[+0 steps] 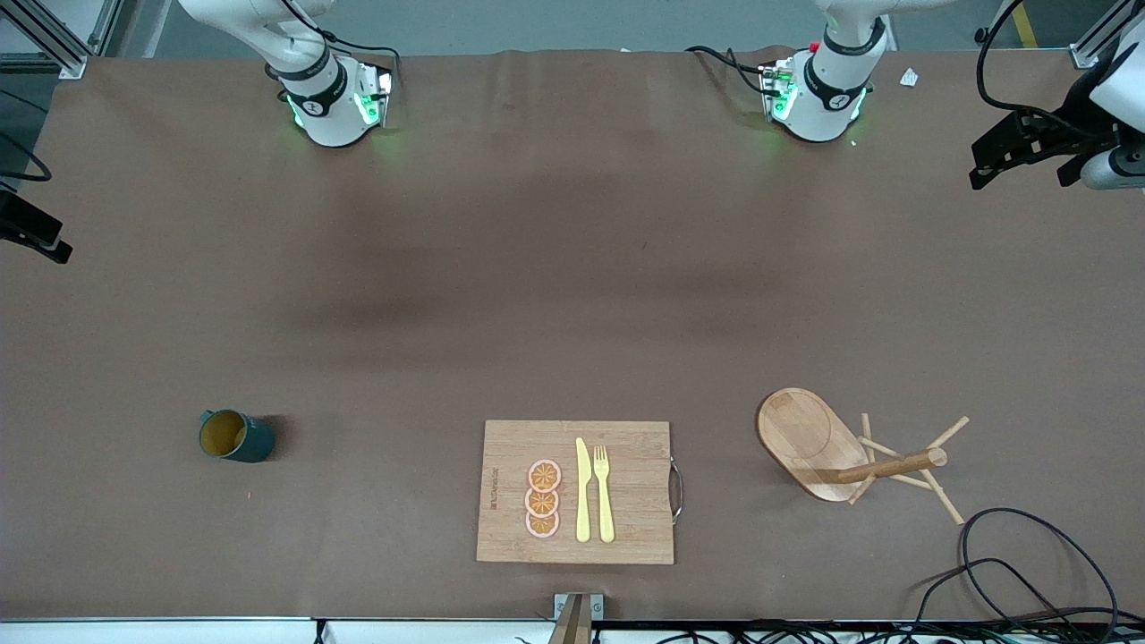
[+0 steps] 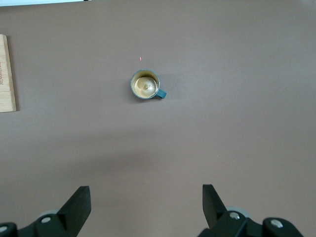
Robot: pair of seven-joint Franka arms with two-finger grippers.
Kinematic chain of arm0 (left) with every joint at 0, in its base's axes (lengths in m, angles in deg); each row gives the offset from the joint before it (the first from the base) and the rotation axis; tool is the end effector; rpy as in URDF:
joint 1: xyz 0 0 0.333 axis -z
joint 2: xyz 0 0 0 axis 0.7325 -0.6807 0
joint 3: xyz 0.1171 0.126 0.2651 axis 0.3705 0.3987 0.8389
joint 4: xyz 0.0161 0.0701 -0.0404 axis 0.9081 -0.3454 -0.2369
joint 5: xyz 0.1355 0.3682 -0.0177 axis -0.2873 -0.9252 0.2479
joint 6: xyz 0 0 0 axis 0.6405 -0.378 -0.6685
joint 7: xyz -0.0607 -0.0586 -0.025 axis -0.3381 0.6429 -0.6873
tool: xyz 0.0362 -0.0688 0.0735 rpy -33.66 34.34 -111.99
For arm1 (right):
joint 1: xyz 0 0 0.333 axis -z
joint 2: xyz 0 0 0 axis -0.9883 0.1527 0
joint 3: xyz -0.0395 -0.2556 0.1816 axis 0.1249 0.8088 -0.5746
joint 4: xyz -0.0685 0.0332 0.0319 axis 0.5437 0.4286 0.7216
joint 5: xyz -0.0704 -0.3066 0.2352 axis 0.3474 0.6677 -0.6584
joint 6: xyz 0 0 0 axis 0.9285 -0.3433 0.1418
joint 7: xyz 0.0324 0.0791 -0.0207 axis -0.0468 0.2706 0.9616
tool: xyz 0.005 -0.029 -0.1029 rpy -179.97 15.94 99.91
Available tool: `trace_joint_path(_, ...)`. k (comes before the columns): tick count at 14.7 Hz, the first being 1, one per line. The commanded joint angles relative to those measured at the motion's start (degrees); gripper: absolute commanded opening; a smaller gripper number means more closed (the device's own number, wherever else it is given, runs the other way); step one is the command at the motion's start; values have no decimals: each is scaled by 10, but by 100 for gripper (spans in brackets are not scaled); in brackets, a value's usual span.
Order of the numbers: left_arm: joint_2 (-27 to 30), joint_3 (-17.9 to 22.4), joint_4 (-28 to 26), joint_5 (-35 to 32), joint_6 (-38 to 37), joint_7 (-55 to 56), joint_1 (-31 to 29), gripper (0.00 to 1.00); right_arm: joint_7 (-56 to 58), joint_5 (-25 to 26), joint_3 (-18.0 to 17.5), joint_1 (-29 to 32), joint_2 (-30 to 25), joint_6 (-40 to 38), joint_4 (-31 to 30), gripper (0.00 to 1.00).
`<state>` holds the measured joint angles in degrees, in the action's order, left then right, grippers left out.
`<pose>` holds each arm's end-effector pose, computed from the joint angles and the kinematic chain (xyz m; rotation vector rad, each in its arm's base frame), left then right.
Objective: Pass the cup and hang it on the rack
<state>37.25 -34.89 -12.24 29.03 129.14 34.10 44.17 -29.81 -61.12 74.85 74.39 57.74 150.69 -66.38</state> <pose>0.5110 -0.0581 0.6769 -3.1194 -0.0027 0.0361 0.5643 -0.0602 0.6591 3.0963 -0.1313 0.0940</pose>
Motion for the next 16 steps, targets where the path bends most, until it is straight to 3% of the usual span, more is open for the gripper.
trace_joint_path(1,2,-1,9,-9,-10,-14,-2,100,-8,1,-4,2,-8,-2,-7,100)
trace_joint_path(6,0,-1,9,-9,-10,-15,-2,100,-8,-2,-4,-3,0,14,-12,100)
trace_joint_path(9,-1,4,22,-9,-10,-18,-2,100,-12,-7,-7,-12,45,61,-20,100)
trace_joint_path(14,0,12,20,-2,-22,-34,-4,100,-12,-82,-6,-11,153,110,-20,100)
trace_joint_path(16,1,12,18,-2,-23,-34,-7,100,-12,-91,-6,-7,194,139,-20,100)
